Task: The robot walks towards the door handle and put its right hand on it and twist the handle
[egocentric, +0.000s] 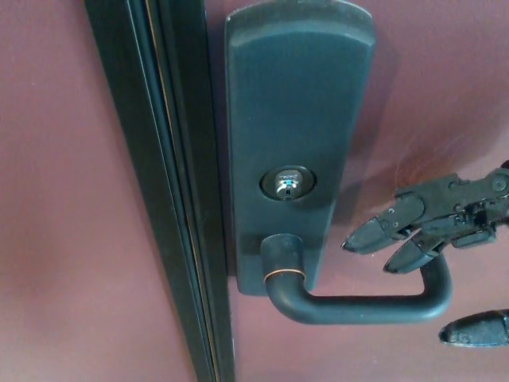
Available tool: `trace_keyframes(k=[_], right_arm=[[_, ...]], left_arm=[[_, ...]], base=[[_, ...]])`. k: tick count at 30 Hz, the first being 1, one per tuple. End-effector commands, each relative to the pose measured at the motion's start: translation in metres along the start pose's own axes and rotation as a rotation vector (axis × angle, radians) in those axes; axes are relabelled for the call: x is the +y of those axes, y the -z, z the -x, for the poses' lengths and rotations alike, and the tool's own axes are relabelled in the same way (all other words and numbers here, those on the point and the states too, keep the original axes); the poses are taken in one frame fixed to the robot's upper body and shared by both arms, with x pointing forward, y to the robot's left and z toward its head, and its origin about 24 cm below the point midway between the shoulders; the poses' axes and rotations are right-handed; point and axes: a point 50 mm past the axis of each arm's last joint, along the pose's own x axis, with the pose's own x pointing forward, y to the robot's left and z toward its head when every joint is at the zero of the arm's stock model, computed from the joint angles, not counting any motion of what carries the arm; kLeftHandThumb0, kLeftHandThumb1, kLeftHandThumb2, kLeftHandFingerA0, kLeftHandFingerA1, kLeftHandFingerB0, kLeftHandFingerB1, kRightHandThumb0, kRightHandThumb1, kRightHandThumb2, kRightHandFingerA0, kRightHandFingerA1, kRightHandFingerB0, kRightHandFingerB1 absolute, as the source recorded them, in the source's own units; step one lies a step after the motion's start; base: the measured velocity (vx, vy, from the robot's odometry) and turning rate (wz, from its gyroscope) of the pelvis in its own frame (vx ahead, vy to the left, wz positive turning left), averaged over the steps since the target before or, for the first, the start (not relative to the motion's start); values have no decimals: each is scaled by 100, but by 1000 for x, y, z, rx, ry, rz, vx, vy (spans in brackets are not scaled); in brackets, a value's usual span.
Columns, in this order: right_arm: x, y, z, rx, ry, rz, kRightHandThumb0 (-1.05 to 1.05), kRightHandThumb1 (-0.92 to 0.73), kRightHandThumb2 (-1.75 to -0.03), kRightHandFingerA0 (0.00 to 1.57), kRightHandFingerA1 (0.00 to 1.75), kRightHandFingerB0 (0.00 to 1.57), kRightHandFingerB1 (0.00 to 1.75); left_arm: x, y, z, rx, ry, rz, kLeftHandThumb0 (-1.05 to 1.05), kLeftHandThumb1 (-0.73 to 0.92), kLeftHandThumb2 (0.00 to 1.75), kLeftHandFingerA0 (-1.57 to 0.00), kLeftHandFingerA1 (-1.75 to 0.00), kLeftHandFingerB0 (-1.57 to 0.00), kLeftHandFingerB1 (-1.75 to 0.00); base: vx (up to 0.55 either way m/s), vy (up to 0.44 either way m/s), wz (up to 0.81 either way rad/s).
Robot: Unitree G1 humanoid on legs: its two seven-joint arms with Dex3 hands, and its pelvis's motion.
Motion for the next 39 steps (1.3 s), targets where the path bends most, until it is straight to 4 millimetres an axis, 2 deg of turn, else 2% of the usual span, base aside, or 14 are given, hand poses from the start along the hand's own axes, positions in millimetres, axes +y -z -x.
trace_keyframes(k=[1, 23, 39], right_arm=[[2, 3, -5, 65, -49, 25, -38, -61, -59, 42, 43, 33, 35], [-4, 5, -19, 130, -98, 126, -37, -61, -59, 43, 42, 34, 35], [7, 4, -31, 163, -118, 252, -37, -62, -60, 43, 41, 34, 35]], left_arm=[[1, 5, 1, 20, 9, -7, -24, 59, 58, -48, -39, -30, -32], [4, 4, 2, 26, 3, -18, -25, 60, 58, -52, -40, -30, -32], [5, 0, 1, 11, 3, 15, -26, 60, 58, -51, -40, -30, -32]], base=[[0, 0, 0], [0, 0, 0], [0, 0, 0]])
